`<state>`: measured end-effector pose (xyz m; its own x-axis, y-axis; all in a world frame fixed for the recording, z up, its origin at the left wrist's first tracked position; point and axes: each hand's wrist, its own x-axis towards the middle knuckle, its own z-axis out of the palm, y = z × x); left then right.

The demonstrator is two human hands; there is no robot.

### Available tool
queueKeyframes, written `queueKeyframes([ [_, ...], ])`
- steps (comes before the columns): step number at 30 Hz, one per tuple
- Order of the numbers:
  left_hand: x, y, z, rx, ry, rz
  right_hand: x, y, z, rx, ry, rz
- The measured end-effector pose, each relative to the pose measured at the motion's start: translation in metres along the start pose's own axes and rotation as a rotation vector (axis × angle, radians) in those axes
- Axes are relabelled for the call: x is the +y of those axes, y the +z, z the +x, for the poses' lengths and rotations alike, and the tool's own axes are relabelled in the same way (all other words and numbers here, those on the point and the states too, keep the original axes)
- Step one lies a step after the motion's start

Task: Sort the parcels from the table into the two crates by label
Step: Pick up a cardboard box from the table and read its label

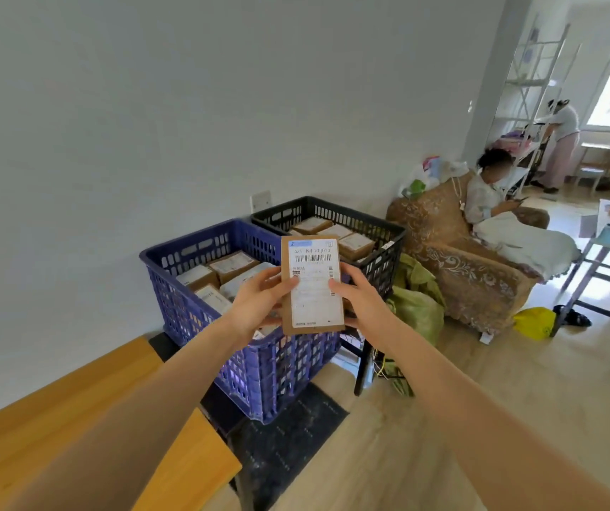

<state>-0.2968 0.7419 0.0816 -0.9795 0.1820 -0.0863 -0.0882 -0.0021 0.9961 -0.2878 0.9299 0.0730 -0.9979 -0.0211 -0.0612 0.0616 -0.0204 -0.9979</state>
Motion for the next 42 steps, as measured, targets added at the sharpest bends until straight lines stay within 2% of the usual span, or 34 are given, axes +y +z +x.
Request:
queueKeyframes([
  [12, -0.012, -0.021, 0.084, 0.303, -0.032, 0.029, 0.009, 0.005, 0.142, -0.324, 0.037, -0.067],
  [18, -0.026, -0.023, 0.110, 0.507, -0.159, 0.078, 0.027, 0.014, 0.203, -0.525, 0.072, -0.155],
  [23, -0.041, -0.020, 0.118, 0.616, -0.272, 0.040, 0.045, 0.021, 0.233, -0.655, 0.088, -0.251],
  [30, -0.063, -0.019, 0.129, 0.653, -0.367, 0.004, 0.068, 0.027, 0.262, -0.755, 0.100, -0.395],
  [37, -0.072, -0.025, 0.141, 0.585, -0.443, 0.005, 0.078, 0.031, 0.275, -0.795, 0.105, -0.473],
  [42, -0.079, -0.032, 0.140, 0.528, -0.475, -0.011, 0.083, 0.037, 0.271, -0.799, 0.113, -0.426],
])
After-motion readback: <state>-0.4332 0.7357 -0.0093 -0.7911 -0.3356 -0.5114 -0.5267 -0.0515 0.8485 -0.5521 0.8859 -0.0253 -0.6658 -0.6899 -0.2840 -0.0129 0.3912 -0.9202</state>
